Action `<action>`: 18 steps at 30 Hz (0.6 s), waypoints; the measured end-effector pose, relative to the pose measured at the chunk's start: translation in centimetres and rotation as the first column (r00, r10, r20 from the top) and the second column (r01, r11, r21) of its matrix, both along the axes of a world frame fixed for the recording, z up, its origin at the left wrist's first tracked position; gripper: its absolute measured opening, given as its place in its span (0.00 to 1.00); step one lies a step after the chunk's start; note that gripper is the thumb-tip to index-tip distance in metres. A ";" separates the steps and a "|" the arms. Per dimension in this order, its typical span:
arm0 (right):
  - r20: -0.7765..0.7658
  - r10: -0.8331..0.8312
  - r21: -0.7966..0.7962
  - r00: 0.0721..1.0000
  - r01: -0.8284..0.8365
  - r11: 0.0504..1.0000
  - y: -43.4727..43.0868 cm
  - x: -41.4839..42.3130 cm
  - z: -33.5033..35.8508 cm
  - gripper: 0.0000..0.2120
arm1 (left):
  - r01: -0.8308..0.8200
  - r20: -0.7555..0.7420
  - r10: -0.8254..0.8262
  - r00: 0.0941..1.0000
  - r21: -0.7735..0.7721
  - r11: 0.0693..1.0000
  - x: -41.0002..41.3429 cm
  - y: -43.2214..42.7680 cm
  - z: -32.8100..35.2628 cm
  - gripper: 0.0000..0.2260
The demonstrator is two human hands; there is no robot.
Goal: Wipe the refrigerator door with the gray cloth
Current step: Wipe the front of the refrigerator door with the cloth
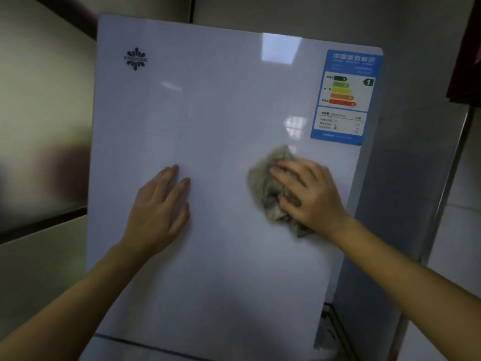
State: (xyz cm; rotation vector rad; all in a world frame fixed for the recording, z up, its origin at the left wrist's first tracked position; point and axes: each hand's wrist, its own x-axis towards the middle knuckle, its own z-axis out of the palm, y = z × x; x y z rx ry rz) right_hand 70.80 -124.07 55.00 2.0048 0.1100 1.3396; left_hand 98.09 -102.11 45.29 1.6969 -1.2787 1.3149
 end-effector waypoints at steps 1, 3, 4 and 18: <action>0.048 0.004 0.044 0.999 -0.006 0.999 0.4 0.4 1.3 0.26 | -0.008 -0.003 0.008 1.000 -0.006 1.000 0.6 0.4 -0.2 0.24; 0.139 0.017 0.118 0.990 -0.033 0.992 1.2 1.7 3.4 0.25 | -0.034 -0.035 0.033 0.999 -0.022 0.999 2.0 1.3 -0.6 0.24; 0.170 0.022 0.140 0.985 -0.047 0.989 1.7 2.4 4.0 0.25 | -0.050 -0.059 0.048 0.997 -0.037 0.998 2.7 1.7 -0.9 0.24; -0.493 0.052 -0.231 0.869 -0.188 0.955 6.9 13.7 -10.3 0.15 | -0.050 -0.038 0.050 0.998 0.015 0.999 9.7 5.9 -4.1 0.23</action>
